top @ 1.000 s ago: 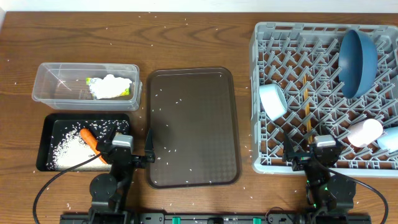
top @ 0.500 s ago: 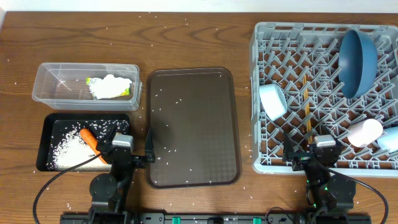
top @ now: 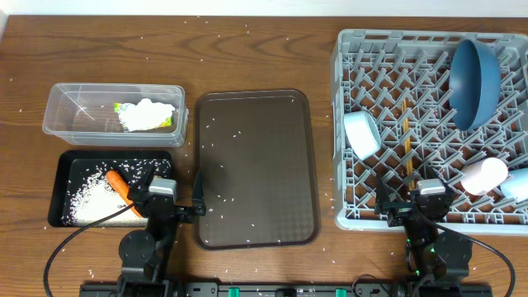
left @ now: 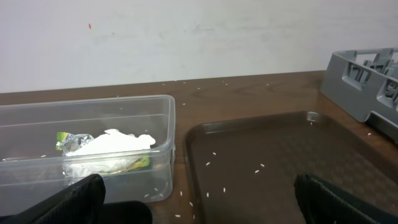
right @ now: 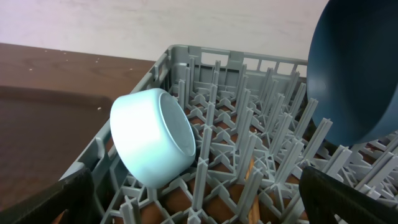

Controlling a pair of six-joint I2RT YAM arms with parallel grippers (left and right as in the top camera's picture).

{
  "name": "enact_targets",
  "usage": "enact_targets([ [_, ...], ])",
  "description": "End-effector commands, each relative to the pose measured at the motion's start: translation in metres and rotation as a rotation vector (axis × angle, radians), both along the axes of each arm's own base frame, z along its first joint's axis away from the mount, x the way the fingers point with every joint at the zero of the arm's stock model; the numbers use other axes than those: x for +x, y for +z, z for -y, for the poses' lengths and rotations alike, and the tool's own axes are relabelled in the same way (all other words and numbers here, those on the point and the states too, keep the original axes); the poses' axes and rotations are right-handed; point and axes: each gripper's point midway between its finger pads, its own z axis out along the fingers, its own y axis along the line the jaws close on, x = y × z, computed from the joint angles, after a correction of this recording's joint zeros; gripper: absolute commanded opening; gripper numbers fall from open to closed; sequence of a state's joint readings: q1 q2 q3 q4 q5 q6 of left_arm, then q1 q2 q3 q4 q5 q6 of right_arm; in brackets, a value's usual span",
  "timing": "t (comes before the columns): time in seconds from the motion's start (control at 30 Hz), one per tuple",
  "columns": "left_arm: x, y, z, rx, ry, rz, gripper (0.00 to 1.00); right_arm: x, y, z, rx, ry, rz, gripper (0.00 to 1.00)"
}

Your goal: Sort waste into correct bins and load items into the dishwasher rack

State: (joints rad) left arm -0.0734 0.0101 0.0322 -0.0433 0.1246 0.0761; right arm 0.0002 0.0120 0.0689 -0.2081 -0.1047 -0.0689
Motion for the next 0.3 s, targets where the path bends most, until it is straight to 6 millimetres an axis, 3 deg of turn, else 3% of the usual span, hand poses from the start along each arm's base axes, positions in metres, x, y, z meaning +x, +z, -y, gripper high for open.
enact_targets([
  [0.0, 0.0004, -0.0152, -0.0001, 0.007, -0.002, -0.033, 0.98, 0.0001, -0.0006, 0.0007, 0.013, -0.003, 0.002, 0.99],
  [0.27, 0.0004, -0.0152, -0.0001, 0.007, -0.002, -0.033, 0.98, 0.0001, -0.0006, 0.0007, 0.013, -0.003, 0.002, 0.99],
])
